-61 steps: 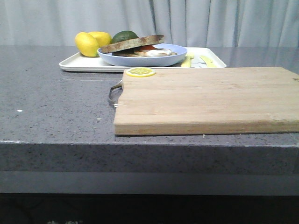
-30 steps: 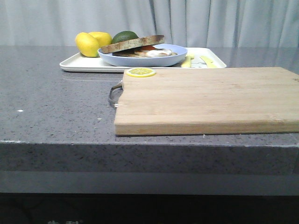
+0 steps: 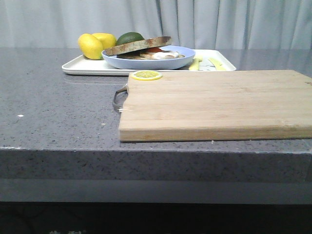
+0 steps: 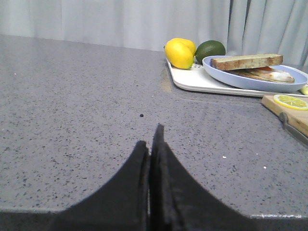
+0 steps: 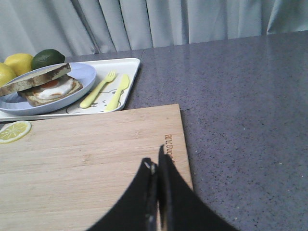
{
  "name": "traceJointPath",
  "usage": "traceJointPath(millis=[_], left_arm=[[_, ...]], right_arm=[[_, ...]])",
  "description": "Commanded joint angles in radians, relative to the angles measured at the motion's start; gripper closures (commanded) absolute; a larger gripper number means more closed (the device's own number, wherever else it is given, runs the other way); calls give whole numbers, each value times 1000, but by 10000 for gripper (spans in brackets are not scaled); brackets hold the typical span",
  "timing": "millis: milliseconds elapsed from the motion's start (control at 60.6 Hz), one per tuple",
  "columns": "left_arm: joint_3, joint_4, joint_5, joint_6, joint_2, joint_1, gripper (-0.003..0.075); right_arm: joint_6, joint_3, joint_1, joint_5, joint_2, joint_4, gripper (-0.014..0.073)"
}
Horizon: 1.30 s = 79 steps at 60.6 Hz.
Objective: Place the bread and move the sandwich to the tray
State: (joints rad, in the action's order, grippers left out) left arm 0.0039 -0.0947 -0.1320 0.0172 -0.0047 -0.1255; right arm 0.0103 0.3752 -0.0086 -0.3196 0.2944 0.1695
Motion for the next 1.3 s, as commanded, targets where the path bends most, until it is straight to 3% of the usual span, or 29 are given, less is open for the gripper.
traceJointPath(millis=[0,924,1139,1287], left_arm=[[1,-2,90,-1,-22,-5,741],[1,-2,90,-1,-22,-5,741],[1,-2,90,-1,-22,-5,741],[1,-2,90,-1,-22,-5,741]], right_arm=[[-1,26,-8,84,11,0,654],[-2,16,-8,110,10,-20,654],[-113,-124,24,313,-34,-18,654],[-112,-244,22,271,-154,-18,654]])
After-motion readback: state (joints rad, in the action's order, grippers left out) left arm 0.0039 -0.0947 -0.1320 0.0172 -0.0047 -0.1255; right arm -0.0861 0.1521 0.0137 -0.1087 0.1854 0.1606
